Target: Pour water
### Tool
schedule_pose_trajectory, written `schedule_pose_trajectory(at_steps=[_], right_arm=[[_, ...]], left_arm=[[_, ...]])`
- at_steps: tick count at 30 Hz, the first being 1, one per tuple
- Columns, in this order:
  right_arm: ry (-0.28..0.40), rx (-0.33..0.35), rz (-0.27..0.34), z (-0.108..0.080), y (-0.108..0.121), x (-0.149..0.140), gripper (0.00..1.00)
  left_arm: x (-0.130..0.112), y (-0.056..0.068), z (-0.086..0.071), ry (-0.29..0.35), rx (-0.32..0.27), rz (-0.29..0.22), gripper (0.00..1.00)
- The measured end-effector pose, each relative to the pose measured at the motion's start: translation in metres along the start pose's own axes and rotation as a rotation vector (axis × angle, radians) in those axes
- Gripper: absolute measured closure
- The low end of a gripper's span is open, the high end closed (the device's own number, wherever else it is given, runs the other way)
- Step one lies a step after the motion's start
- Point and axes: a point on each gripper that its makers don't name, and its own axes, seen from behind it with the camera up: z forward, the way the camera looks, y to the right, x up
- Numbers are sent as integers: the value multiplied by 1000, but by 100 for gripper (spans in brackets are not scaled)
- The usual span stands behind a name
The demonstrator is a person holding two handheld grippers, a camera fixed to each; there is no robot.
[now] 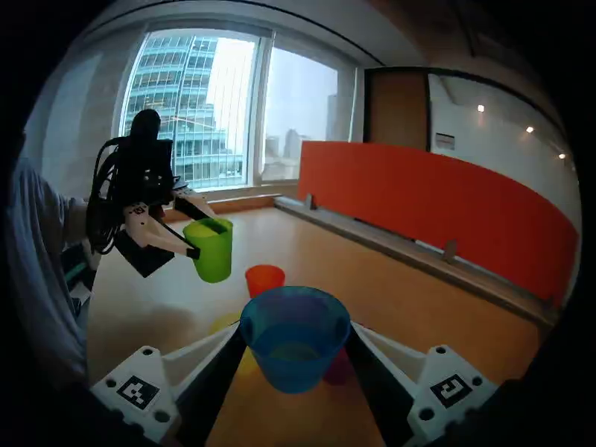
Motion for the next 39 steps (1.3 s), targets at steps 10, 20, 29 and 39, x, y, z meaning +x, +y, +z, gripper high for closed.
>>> schedule_pose_trajectory(at_steps=[10, 20, 29, 39], right_arm=[[81, -25, 4, -5, 8, 35, 9], [136, -37, 10, -6, 12, 58, 9], [152, -39, -1, -5, 10, 66, 9], [161, -41, -32, -6, 7, 76, 9]], left_arm=[[35, -4, -7, 113, 24, -9, 13], [64, -9, -15, 200, 23, -44, 13], [75, -9, -16, 236, 28, -42, 13], [82, -2, -17, 252, 31, -12, 13]])
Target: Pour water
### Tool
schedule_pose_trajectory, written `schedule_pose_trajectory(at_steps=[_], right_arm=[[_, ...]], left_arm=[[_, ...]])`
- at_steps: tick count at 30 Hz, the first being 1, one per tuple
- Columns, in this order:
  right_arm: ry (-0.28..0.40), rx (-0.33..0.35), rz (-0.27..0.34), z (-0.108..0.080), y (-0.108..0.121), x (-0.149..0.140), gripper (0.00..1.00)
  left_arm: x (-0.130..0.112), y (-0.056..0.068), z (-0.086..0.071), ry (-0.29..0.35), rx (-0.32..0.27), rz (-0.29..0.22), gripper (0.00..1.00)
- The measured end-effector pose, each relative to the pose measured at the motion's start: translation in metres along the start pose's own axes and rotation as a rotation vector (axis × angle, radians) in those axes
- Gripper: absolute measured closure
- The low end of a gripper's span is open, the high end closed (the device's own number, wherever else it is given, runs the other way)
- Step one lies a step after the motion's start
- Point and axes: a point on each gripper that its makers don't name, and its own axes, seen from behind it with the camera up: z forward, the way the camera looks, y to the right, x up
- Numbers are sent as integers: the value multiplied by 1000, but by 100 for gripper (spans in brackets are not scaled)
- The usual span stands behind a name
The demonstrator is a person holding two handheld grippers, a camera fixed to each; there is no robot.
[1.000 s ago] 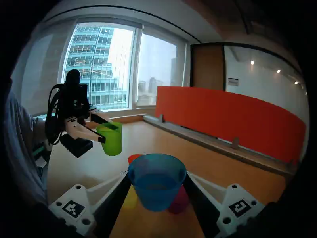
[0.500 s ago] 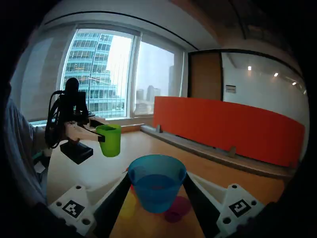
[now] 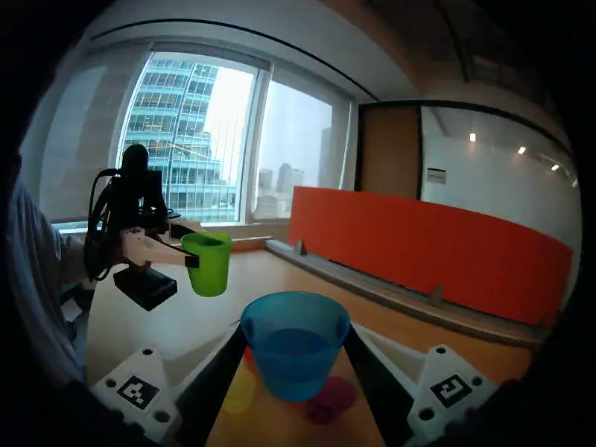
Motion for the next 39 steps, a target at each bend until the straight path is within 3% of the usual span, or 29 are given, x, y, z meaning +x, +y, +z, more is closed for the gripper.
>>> schedule_pose_trajectory(at_steps=[16, 30, 39], right_arm=[[21, 7, -46, 4, -2, 24, 9], [44, 13, -156, 12, -2, 51, 9], [64, 17, -279, 21, -2, 74, 9]], left_arm=[[4, 2, -1, -7, 34, 72, 13], [1, 10, 5, -9, 40, 54, 13], [-1, 19, 6, -8, 19, 50, 13]])
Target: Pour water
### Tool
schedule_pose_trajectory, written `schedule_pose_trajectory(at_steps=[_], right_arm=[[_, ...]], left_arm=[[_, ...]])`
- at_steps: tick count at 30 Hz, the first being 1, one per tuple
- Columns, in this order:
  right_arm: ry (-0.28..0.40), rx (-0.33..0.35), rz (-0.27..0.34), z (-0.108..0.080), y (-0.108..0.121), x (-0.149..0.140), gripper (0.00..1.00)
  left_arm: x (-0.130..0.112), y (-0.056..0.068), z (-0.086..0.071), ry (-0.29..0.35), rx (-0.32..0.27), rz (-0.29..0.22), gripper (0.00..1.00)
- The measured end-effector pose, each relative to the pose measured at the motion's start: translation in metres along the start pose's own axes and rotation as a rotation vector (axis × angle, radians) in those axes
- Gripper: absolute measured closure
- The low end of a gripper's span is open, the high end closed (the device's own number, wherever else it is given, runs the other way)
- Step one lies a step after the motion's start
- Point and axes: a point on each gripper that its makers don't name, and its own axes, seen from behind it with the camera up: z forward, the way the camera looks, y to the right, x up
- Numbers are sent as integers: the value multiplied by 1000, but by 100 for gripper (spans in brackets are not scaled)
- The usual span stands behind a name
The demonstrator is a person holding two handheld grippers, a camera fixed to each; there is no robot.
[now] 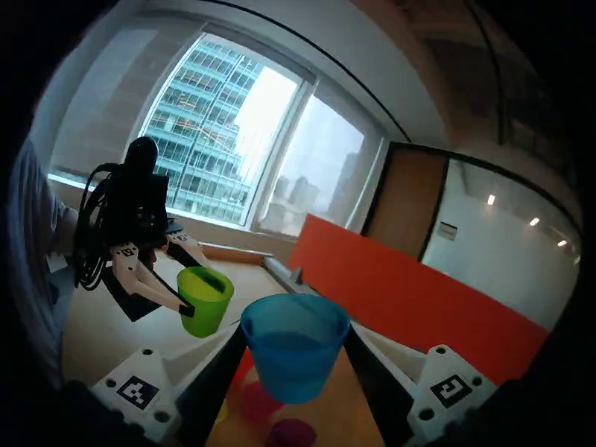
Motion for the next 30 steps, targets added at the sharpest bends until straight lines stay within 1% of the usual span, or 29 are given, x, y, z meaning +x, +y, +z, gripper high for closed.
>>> schedule_pose_trajectory(at_steps=[12, 23, 30], right_arm=[[24, 9, -190, 19, 2, 35, 9], [41, 0, -350, 37, 12, 61, 9], [49, -11, -439, 47, 17, 74, 10]], left_arm=[[3, 10, 2, 14, -24, -14, 13], [6, 12, 1, 26, -32, -28, 13], [7, 15, 0, 28, -41, -35, 13]])
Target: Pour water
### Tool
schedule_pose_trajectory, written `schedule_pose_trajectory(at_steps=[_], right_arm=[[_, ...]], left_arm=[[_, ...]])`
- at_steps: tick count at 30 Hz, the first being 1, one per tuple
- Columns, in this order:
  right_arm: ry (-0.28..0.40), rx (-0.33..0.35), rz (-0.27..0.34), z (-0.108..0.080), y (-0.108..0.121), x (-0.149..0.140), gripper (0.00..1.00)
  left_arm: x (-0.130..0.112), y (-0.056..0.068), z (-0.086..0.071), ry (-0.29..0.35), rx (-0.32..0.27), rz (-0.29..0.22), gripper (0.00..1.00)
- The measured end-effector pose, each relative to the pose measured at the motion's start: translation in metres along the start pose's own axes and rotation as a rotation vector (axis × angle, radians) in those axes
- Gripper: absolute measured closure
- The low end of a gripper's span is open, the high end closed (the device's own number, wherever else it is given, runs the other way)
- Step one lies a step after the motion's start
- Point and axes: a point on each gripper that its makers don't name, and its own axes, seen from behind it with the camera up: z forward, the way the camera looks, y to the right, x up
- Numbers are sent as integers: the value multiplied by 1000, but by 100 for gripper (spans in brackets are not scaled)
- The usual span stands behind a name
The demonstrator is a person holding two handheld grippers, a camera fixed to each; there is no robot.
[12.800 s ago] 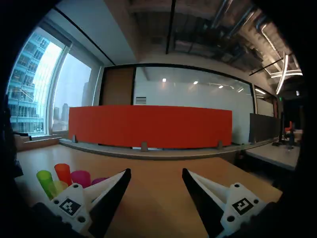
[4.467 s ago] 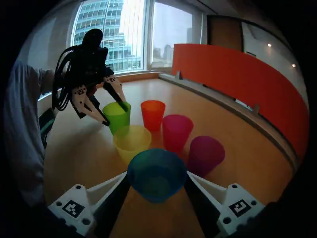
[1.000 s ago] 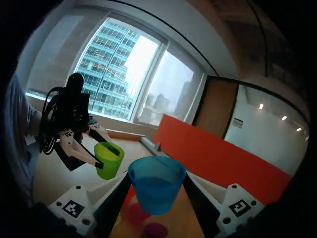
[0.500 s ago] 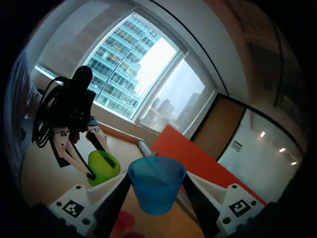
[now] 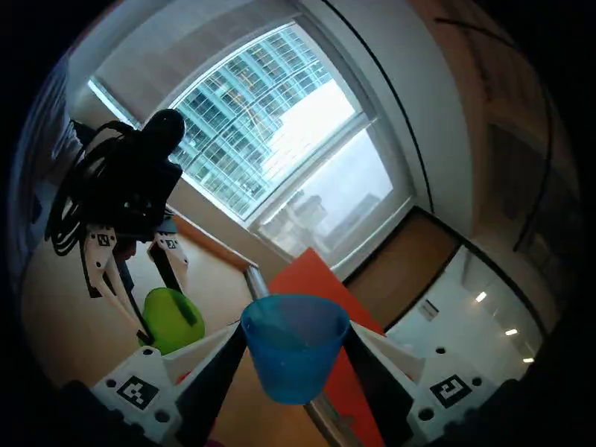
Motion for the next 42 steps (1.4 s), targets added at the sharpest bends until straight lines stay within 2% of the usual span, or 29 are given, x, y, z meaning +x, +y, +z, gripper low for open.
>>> schedule_pose_trajectory(at_steps=[20, 35, 42], right_arm=[[-16, 9, -262, 32, 7, 13, 10], [-19, -14, -343, 41, 18, 17, 10], [-25, -18, -409, 44, 20, 16, 10]], left_arm=[[-1, 5, 1, 1, -17, -2, 13], [0, 5, -1, 2, -15, -2, 13], [1, 6, -2, 5, -17, -1, 13]])
